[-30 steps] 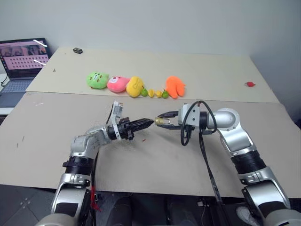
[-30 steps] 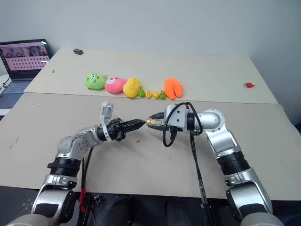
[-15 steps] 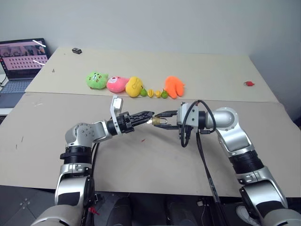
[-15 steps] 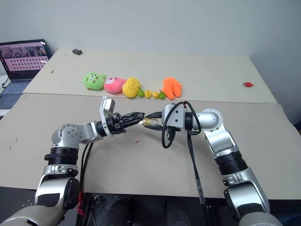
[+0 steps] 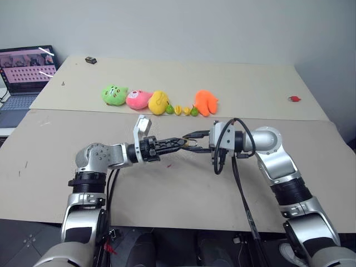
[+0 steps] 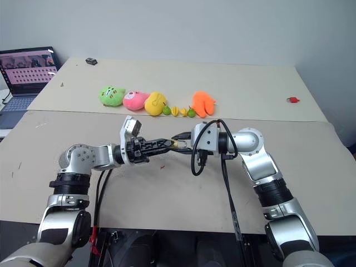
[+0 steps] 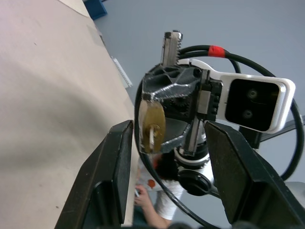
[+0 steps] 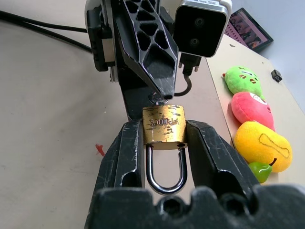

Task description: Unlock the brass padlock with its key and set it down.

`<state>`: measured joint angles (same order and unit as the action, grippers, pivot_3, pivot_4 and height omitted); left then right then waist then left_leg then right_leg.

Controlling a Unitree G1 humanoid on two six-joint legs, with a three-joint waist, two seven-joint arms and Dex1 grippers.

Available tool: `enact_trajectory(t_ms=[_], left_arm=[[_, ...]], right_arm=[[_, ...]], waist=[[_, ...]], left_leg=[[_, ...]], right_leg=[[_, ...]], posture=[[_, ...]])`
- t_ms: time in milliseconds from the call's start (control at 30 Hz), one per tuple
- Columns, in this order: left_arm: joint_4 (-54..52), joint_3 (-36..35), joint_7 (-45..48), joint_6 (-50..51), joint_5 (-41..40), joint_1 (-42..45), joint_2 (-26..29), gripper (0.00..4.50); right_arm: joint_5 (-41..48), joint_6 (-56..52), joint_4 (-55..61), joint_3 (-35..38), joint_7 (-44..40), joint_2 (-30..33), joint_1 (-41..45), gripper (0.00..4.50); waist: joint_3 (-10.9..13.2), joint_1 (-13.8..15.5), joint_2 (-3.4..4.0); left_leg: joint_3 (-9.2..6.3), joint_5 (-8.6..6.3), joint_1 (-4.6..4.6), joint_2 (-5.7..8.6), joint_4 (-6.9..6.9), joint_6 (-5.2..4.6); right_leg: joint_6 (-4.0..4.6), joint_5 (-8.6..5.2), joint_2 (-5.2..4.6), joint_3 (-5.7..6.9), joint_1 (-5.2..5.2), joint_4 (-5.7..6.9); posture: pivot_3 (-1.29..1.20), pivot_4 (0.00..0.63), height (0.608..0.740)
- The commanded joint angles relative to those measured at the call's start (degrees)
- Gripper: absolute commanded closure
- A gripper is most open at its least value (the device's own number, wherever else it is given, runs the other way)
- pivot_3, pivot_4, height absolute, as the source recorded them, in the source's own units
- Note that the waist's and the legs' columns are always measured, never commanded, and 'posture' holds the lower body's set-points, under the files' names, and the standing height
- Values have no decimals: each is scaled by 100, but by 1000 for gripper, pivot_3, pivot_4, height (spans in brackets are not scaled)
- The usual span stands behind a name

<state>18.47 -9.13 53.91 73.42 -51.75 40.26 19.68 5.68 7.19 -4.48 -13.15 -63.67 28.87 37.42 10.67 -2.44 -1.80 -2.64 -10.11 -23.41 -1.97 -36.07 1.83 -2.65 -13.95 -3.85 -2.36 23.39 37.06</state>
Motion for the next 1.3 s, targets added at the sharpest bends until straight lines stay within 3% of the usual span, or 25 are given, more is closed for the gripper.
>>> enact_trajectory(t_ms=[33, 200, 333, 467, 1300], left_arm=[[-74, -26, 35, -178, -2, -8, -50, 1998], [-87, 27, 80, -419, 68, 59, -98, 1998], [-3, 29, 80, -455, 84, 88, -129, 2968], [-6, 31, 103, -398, 27, 104, -140, 4488], [-454, 248, 360, 420, -318, -9, 164, 4488]], right_arm=[[88, 142, 171, 88, 12, 22, 113, 3604], [86, 131, 168, 90, 33, 6, 119, 3604], [84, 130, 164, 99, 45, 8, 126, 3604], [79, 131, 163, 104, 55, 10, 129, 3604], [-18, 351, -43, 18, 168, -98, 208, 3604]], waist=[[0, 2, 0], [0, 4, 0], [0, 4, 0], [0, 4, 0], [0, -2, 0]], left_leg=[[0, 0, 0, 0, 0, 0], [0, 0, -1, 1, -1, 0], [0, 0, -1, 1, 0, 0], [0, 0, -1, 1, -1, 0], [0, 0, 0, 0, 0, 0]], right_leg=[[0, 0, 0, 0, 0, 0], [0, 0, -1, 0, 0, 0], [0, 0, 0, 0, 0, -1], [0, 0, -1, 0, 0, -1], [-1, -1, 0, 0, 0, 0]], posture=[[0, 150, 722], [0, 150, 722], [0, 150, 722], [0, 150, 722], [0, 150, 722]])
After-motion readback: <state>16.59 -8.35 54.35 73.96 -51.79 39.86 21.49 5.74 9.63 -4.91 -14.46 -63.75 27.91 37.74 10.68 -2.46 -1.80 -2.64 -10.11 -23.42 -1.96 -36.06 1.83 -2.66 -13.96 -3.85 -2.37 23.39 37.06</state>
